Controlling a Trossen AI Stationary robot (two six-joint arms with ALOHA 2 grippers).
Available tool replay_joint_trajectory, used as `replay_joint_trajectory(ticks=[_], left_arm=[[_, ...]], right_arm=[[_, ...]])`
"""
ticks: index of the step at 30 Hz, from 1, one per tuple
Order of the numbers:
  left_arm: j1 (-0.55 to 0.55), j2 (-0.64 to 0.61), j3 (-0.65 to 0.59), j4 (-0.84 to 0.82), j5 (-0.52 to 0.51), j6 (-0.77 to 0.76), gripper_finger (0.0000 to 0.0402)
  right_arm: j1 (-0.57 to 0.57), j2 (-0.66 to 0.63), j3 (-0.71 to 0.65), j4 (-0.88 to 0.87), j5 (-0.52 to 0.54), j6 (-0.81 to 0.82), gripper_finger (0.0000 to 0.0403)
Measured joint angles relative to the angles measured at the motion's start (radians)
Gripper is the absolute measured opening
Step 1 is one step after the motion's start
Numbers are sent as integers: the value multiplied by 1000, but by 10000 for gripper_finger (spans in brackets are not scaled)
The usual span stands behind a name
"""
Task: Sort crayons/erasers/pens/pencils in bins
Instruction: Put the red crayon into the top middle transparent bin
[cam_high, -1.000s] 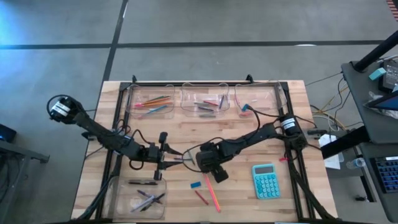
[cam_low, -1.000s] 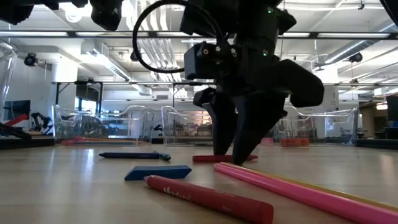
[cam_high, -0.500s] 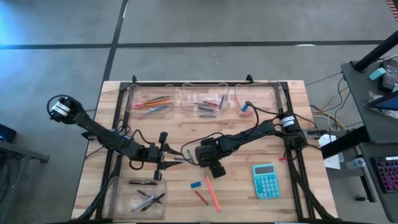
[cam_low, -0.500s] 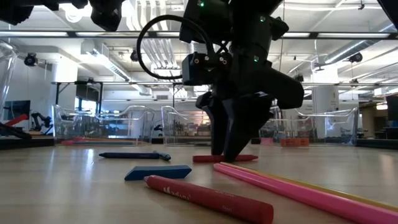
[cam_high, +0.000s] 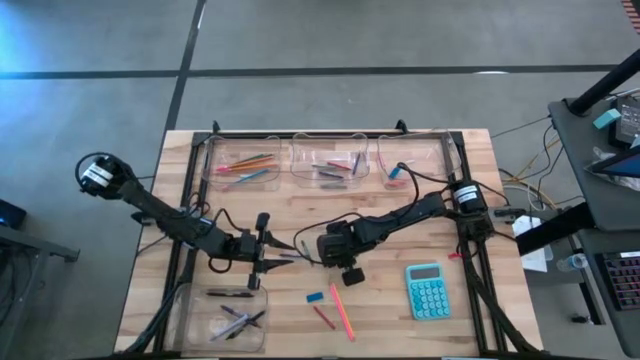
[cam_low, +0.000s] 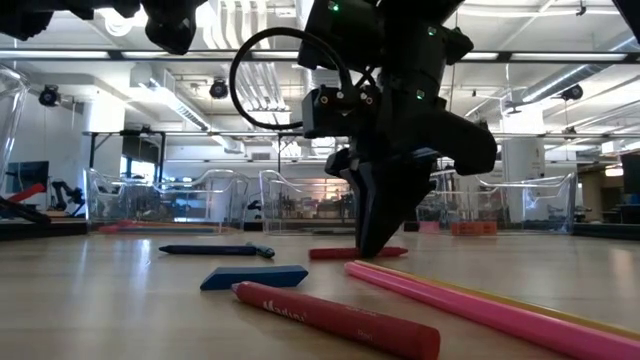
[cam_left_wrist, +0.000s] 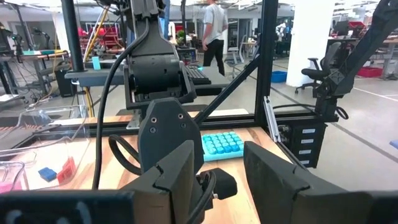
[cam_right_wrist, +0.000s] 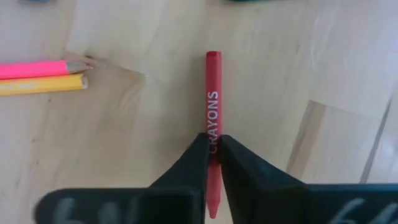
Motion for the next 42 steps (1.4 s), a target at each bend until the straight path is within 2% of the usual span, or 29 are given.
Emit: replay_joint_trajectory(ticks=[7, 16, 21, 27, 31, 35, 39, 42], left_arm=[[0, 0, 0, -51, 0, -30, 126], [0, 0, 0, -110, 0, -52, 126], [0, 0, 0, -111, 0, -52, 126], [0, 0, 0, -110, 0, -52, 126], [0, 0, 0, -106, 0, -52, 126], [0, 0, 0, -106, 0, -52, 126], [1, 0, 0, -106, 0, -51, 126], [3, 0, 0, -106, 0, -50, 126]], right_arm=[[0, -31, -2, -10, 65, 41, 15], [-6, -148, -18, -11, 139, 66, 14], [-14, -220, -72, -3, 155, 81, 13], [-56, -337, -159, 72, 237, 71, 13], [-156, -417, -235, 265, 243, -2, 13], [-322, -464, -294, 447, 246, -25, 13], [-482, -468, -310, 490, 202, 6, 13], [-560, -458, -308, 506, 159, 67, 14]])
